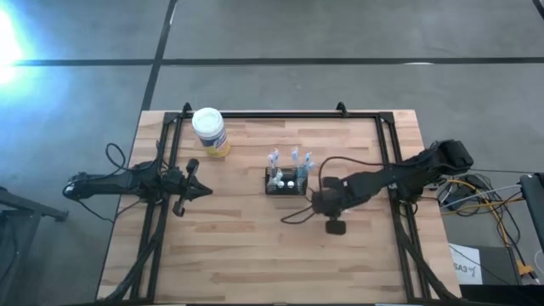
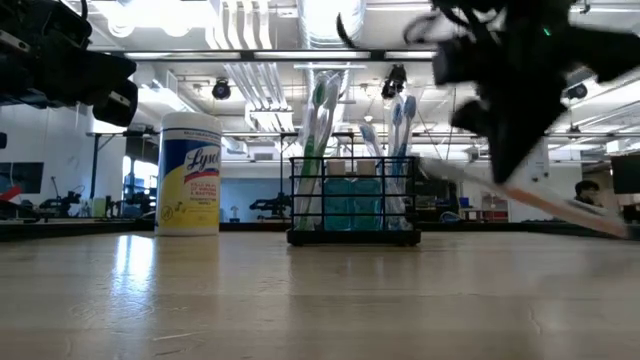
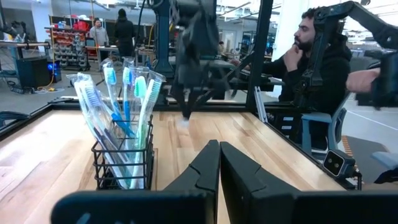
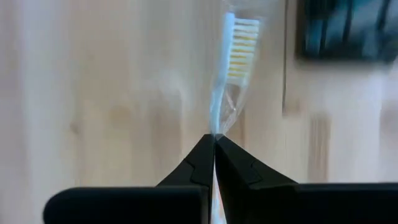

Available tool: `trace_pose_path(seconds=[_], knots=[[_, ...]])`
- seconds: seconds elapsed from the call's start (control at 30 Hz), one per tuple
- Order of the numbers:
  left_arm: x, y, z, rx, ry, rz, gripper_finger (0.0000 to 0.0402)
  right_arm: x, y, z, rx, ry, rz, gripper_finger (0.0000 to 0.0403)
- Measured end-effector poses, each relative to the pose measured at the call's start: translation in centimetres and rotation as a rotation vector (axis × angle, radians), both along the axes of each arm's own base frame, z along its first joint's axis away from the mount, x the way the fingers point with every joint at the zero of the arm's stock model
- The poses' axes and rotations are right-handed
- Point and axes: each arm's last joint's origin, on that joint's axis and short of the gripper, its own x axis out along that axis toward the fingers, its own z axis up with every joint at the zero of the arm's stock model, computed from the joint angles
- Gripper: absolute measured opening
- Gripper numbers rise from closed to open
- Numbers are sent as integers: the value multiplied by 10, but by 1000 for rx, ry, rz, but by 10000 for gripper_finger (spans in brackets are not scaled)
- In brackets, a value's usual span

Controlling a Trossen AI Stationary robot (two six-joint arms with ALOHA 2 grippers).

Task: Pick & Place toothbrushing station
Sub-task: Put the orange toothbrush into the wire organizer

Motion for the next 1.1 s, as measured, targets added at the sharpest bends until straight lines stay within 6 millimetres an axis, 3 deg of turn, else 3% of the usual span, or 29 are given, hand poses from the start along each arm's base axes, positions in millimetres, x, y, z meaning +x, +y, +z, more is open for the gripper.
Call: trace_pose_path(seconds=[0.27,0.4,0.53,0.7,0.83,1.0,1.1], knots=[[0,0,0,-1,-1,-1,16,32,8,56,30,-333,130,10],[0,0,0,-1,-2,-1,16,46,12,83,41,-600,202,8],[0,0,0,-9,-2,-2,16,44,12,112,59,-804,272,8],[0,0,0,-14,-1,-3,16,25,6,138,32,-977,297,8],[0,0,0,-12,-1,-3,16,-4,-5,153,0,-1093,280,8],[0,0,0,-10,-2,-3,16,-49,-24,158,21,-1295,196,8],[0,0,0,-5,-4,-3,16,-75,-32,148,36,-1374,151,8]])
